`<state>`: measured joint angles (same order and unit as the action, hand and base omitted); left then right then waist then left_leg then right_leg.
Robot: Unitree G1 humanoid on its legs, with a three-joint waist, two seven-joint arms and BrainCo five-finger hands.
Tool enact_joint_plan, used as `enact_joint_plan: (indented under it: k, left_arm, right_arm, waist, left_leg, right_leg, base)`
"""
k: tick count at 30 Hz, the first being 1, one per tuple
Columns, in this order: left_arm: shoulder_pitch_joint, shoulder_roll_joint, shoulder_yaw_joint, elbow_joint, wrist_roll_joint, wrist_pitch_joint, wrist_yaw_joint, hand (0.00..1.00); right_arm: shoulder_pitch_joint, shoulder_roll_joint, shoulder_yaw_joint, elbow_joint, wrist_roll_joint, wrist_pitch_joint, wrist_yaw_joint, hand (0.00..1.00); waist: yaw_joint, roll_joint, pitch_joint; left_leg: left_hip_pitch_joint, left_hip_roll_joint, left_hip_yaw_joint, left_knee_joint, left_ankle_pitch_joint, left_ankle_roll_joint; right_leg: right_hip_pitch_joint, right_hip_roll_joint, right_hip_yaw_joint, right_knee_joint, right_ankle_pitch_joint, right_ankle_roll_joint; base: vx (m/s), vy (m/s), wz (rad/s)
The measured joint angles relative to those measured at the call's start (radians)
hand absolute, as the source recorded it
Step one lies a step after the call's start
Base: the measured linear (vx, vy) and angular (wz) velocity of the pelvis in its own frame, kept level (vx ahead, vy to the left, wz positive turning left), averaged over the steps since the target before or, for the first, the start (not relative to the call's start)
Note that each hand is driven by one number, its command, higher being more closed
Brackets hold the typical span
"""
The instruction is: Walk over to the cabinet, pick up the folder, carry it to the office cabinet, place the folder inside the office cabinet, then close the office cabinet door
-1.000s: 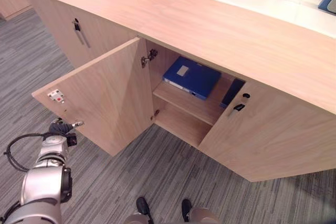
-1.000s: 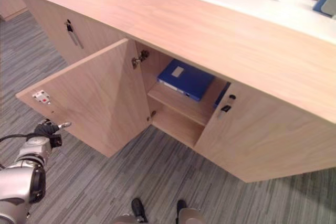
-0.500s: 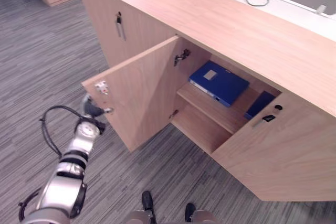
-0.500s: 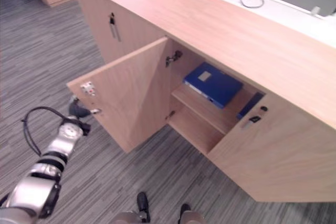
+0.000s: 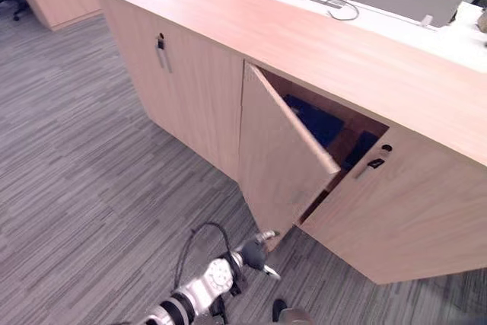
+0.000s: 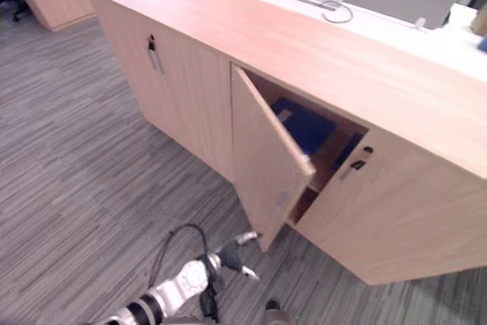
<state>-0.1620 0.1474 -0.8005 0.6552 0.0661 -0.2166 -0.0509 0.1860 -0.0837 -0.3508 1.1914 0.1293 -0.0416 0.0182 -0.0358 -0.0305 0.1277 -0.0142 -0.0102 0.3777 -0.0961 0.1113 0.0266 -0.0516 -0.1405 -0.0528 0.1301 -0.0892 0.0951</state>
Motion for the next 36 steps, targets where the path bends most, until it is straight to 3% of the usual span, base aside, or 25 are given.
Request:
enact_joint_plan:
  k: [1, 4, 6, 10, 13, 16, 18, 20, 22, 23, 24, 26, 27, 29, 31, 33, 36]
  left_arm:
    - [0.008, -0.003, 0.001, 0.0, -0.025, 0.0, -0.01, 0.0]
    - [0.059, 0.017, 0.073, -0.002, -0.163, 0.007, -0.033, 0.0]
    - [0.067, 0.015, 0.104, -0.002, -0.195, 0.012, -0.036, 0.0]
    - [0.116, -0.009, 0.283, 0.0, -0.327, 0.017, -0.045, 0.0]
    - [0.127, -0.015, 0.38, 0.074, -0.309, 0.012, -0.034, 0.0]
    - [0.145, -0.031, 0.534, 0.221, -0.295, 0.027, 0.0, 0.0]
    - [0.183, -0.037, 0.655, 0.266, -0.339, 0.046, 0.017, 0.0]
    - [0.205, -0.052, 0.74, 0.269, -0.405, 0.05, 0.046, 0.0]
    - [0.21, -0.072, 0.813, 0.267, -0.438, 0.044, 0.073, 0.0]
    - [0.222, -0.083, 0.848, 0.264, -0.454, 0.035, 0.09, 0.0]
    - [0.235, -0.099, 0.893, 0.259, -0.473, 0.029, 0.101, 0.0]
    - [0.254, -0.127, 0.976, 0.258, -0.547, 0.014, 0.111, 0.0]
    - [0.261, -0.136, 1.006, 0.257, -0.578, 0.006, 0.114, 0.0]
    - [0.268, -0.14, 1.084, 0.272, -0.67, -0.014, 0.13, 0.0]
    - [0.287, -0.145, 1.104, 0.279, -0.704, -0.033, 0.132, 0.0]
    - [0.313, -0.133, 1.122, 0.315, -0.698, -0.058, 0.133, 0.0]
    - [0.315, -0.119, 1.121, 0.368, -0.672, -0.058, 0.122, 0.0]
  right_arm:
    - [-0.003, 0.0, -0.001, 0.0, -0.005, 0.0, 0.0, 0.0]
    - [0.001, -0.014, 0.021, 0.0, -0.024, -0.001, 0.012, 0.0]
    - [0.0, -0.02, 0.031, 0.0, -0.029, -0.001, 0.012, 0.0]
    - [-0.003, -0.032, 0.069, 0.002, -0.034, 0.003, 0.012, 0.0]
    - [-0.004, -0.039, 0.081, 0.003, -0.033, 0.009, 0.004, 0.0]
    - [-0.004, -0.047, 0.112, 0.002, -0.016, 0.009, -0.01, 0.0]
    - [0.006, -0.039, 0.111, 0.0, 0.028, 0.009, -0.014, 0.0]
    - [0.016, -0.039, 0.111, 0.001, 0.039, 0.009, -0.022, 0.0]
    - [0.026, -0.041, 0.11, 0.001, 0.042, 0.009, -0.021, 0.0]
    - [0.028, -0.044, 0.111, 0.001, 0.04, 0.01, -0.02, 0.0]
    - [0.027, -0.049, 0.111, 0.001, 0.038, 0.01, -0.016, 0.0]
    - [0.025, -0.052, 0.106, 0.002, 0.041, 0.008, -0.009, 0.0]
    - [0.025, -0.054, 0.104, 0.002, 0.044, 0.005, -0.005, 0.0]
    - [0.028, -0.026, 0.095, 0.014, 0.052, -0.002, -0.029, 0.0]
    - [0.029, -0.039, 0.089, 0.019, 0.054, -0.012, -0.024, 0.0]
    - [0.041, -0.029, 0.067, 0.02, 0.058, -0.028, -0.021, 0.0]
    - [0.043, -0.02, 0.059, 0.022, 0.085, -0.034, -0.021, 0.0]
  waist:
    - [0.0, 0.001, -0.001]
    - [-0.001, 0.006, -0.007]
    - [-0.007, 0.006, -0.013]
    - [-0.004, 0.022, -0.032]
    - [-0.003, 0.027, -0.049]
    - [0.0, 0.036, -0.048]
    - [0.003, 0.04, -0.045]
    - [0.015, 0.046, -0.043]
    - [0.036, 0.046, -0.039]
    - [0.05, 0.043, -0.036]
    - [0.061, 0.05, -0.031]
    - [0.077, 0.056, -0.02]
    - [0.08, 0.059, -0.019]
    - [0.079, 0.037, -0.014]
    - [0.079, 0.039, -0.02]
    - [0.078, 0.037, -0.044]
    - [0.061, 0.037, -0.051]
  left_leg:
    - [0.001, 0.004, 0.01, 0.0, -0.002, -0.001]
    - [0.018, 0.034, 0.067, 0.0, -0.013, -0.013]
    - [0.02, 0.043, 0.07, 0.0, -0.013, -0.016]
    - [0.036, 0.09, 0.075, 0.001, -0.015, -0.054]
    - [0.034, 0.128, 0.082, 0.034, -0.035, -0.077]
    - [-0.057, 0.224, 0.092, 0.323, -0.167, -0.086]
    - [-0.089, 0.287, 0.089, 0.49, -0.196, -0.081]
    - [-0.097, 0.305, 0.048, 0.567, -0.19, -0.083]
    - [-0.117, 0.299, -0.009, 0.621, -0.177, -0.085]
    - [-0.126, 0.276, -0.07, 0.608, -0.206, -0.095]
    - [-0.108, 0.227, -0.164, 0.535, -0.244, -0.108]
    - [-0.052, 0.146, -0.326, 0.366, -0.249, -0.114]
    - [-0.033, 0.13, -0.375, 0.315, -0.24, -0.123]
    - [-0.011, 0.087, -0.37, 0.288, -0.224, -0.113]
    - [0.016, 0.067, -0.332, 0.245, -0.21, -0.094]
    - [0.036, 0.042, -0.315, 0.167, -0.186, -0.08]
    - [0.036, 0.031, -0.311, 0.146, -0.171, -0.074]
  right_leg:
    - [-0.003, 0.0, -0.008, 0.0, 0.002, -0.003]
    - [0.002, -0.036, -0.191, -0.008, 0.038, -0.053]
    - [0.004, -0.028, -0.191, -0.016, 0.045, -0.041]
    - [0.037, 0.025, -0.194, -0.06, 0.046, -0.04]
    - [0.059, 0.051, -0.196, -0.082, 0.039, -0.05]
    - [0.089, 0.083, -0.199, -0.087, 0.033, -0.06]
    - [0.131, 0.104, -0.202, -0.089, 0.033, -0.06]
    - [0.165, 0.11, -0.202, -0.091, 0.033, -0.06]
    - [0.175, 0.104, -0.183, -0.102, 0.033, -0.06]
    - [0.174, 0.098, -0.156, -0.107, 0.033, -0.061]
    - [0.165, 0.093, -0.117, -0.106, 0.033, -0.061]
    - [0.141, 0.09, -0.064, -0.092, 0.033, -0.062]
    - [0.131, 0.095, -0.047, -0.085, 0.033, -0.062]
    - [0.128, 0.075, -0.013, -0.092, 0.045, -0.044]
    - [0.124, 0.045, 0.016, -0.097, 0.05, -0.036]
    - [0.091, 0.031, 0.06, -0.111, 0.061, -0.022]
    - [0.069, 0.033, 0.089, -0.125, 0.078, -0.016]
  base:
    - [0.03, -0.029, -0.48]
    - [0.06, -0.032, -0.52]
    - [0.09, -0.087, -0.26]
    - [0.11, -0.143, -0.08]
    - [0.12, -0.15, -0.08]
    - [0.15, -0.17, -0.22]
    - [0.16, -0.175, -0.17]
    - [0.06, -0.104, -0.03]
    - [0.0, -0.032, -0.15]
    - [-0.01, 0.08, -0.45]
    - [-0.01, 0.122, -0.57]
    - [-0.04, 0.182, -0.72]
    - [-0.08, 0.263, -0.75]
    - [-0.09, 0.253, -0.37]
    - [-0.09, 0.18, -0.33]
    - [-0.05, 0.153, -0.54]
    - [0.02, 0.064, -0.32]
